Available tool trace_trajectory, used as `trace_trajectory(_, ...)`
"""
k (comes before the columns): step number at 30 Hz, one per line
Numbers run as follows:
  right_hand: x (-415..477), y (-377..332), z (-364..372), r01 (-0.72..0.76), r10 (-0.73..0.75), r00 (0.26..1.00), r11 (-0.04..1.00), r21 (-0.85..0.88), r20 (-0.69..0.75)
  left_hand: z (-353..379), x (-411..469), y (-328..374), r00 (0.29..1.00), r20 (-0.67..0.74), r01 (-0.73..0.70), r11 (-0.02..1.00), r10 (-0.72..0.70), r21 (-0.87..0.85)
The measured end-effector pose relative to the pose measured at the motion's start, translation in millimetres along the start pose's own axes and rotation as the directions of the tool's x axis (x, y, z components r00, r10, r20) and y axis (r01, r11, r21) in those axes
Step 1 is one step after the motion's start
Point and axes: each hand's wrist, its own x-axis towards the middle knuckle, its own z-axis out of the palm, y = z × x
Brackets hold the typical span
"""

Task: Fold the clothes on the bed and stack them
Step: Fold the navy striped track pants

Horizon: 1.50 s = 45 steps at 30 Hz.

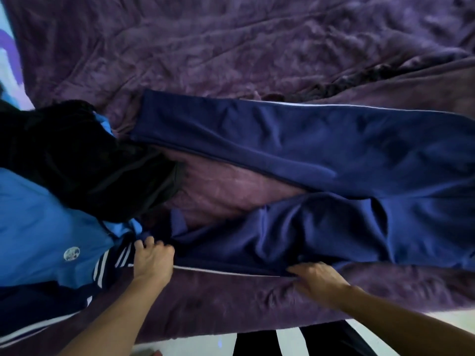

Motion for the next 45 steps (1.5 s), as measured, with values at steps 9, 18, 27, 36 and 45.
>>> trace_trajectory(9,-93,128,-36,-0.576,0.597,0.733,0.800,0.170,-0.325,-87,-10,120,0.915,-0.233,-0.353,0.933,0.329,-0.070)
trace_trajectory(18,-160,302,-8,-0.662,0.584,0.723,0.739,-0.126,-0.370,-94,-51,356,0.787,-0.283,-0.581,0.813,0.548,-0.042)
trace_trajectory(27,-175,379,-59,-0.369,0.551,0.587,0.834,0.410,-0.593,-78,-9,393,0.864,-0.405,-0.391,0.905,0.299,-0.167)
trace_trajectory(36,-184,421,-111,-0.497,0.617,0.656,0.787,0.367,-0.435,-99,-10,345,0.987,-0.118,-0.158,0.670,0.106,-0.725)
trace_trajectory(45,-159,404,-58,-0.443,0.412,0.865,0.895,-0.050,-0.286,-68,-10,405,0.806,-0.524,-0.411,0.897,0.273,-0.164)
